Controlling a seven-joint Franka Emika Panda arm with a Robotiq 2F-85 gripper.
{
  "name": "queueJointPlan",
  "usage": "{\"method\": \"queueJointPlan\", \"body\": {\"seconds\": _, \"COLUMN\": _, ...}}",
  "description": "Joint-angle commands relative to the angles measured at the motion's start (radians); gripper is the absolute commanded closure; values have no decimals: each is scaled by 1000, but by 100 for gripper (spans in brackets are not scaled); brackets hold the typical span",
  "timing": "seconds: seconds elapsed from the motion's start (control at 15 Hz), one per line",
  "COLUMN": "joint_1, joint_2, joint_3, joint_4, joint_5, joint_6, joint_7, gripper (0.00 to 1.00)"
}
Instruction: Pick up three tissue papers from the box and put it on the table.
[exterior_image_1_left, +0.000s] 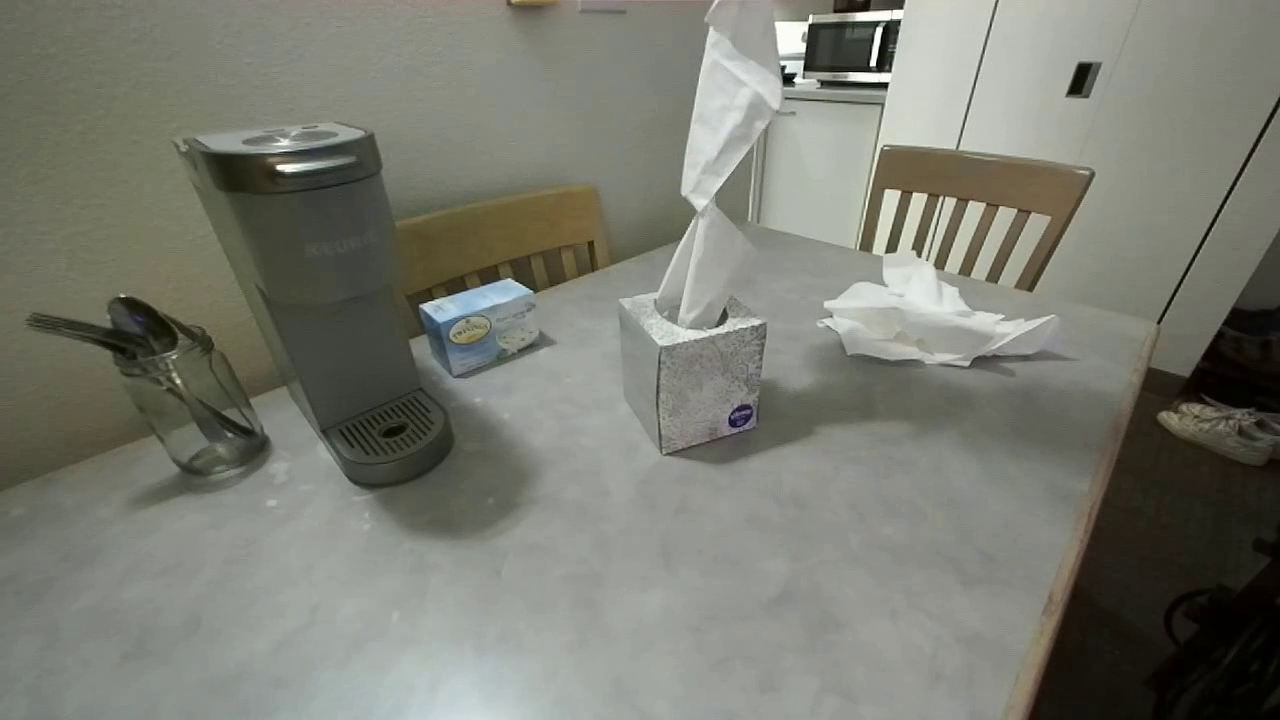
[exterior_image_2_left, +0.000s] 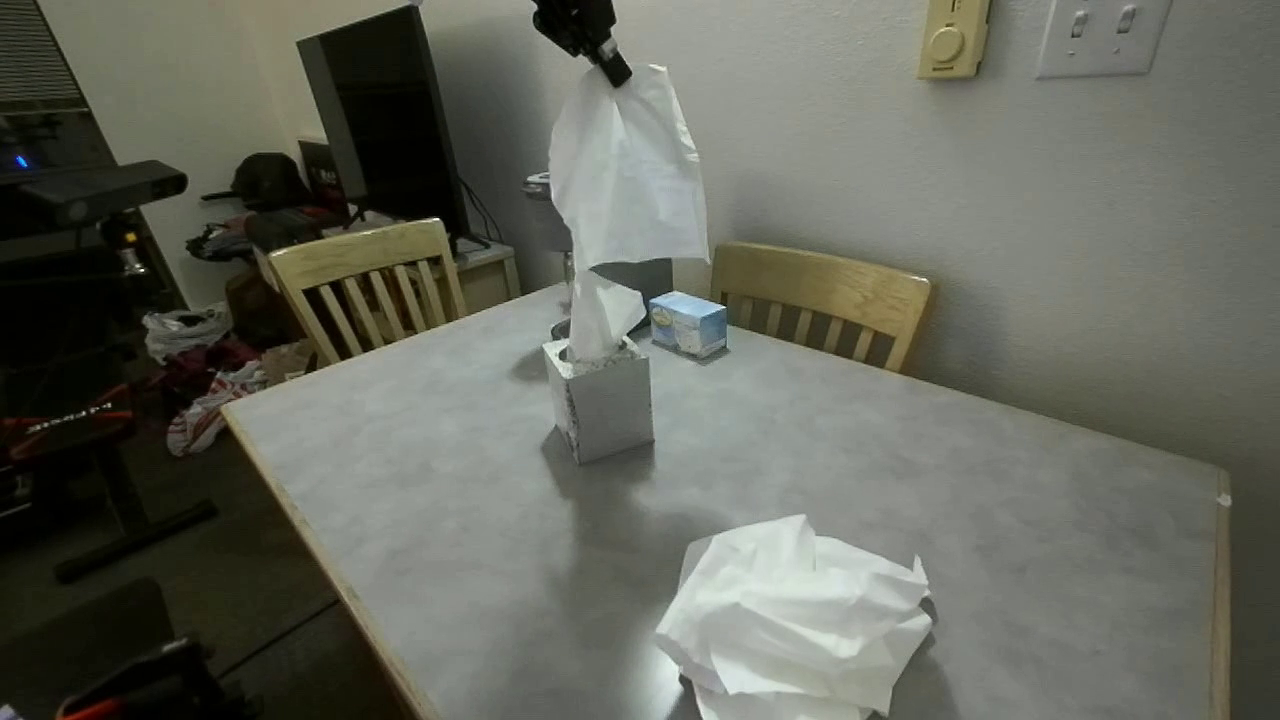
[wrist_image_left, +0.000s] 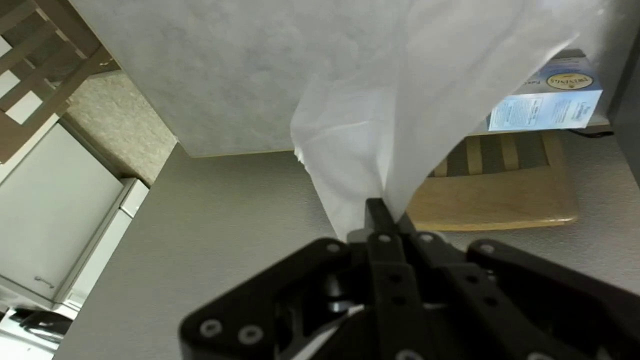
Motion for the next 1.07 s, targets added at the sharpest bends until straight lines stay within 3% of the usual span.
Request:
{"method": "queueJointPlan", "body": {"seconds": 0.0, "joint_1": -38, "joint_2": -23, "joint_3": -1, "joint_4": -16, "joint_5": -9, "joint_6": -2, "joint_7": -36, "gripper": 100}}
{"method": "queueJointPlan", "body": {"seconds": 0.6, "joint_1": -185, "joint_2": -25, "joint_3": -103, "joint_4": -88, "joint_5": 71, "joint_6": 140, "joint_7": -331, "gripper": 100}}
{"method": "queueJointPlan", "body": {"seconds": 1.0, "joint_1": -265, "joint_2": -11, "joint_3": -164, "joint_4": -201, "joint_5": 248, "joint_6": 244, "joint_7": -503, "gripper": 100}}
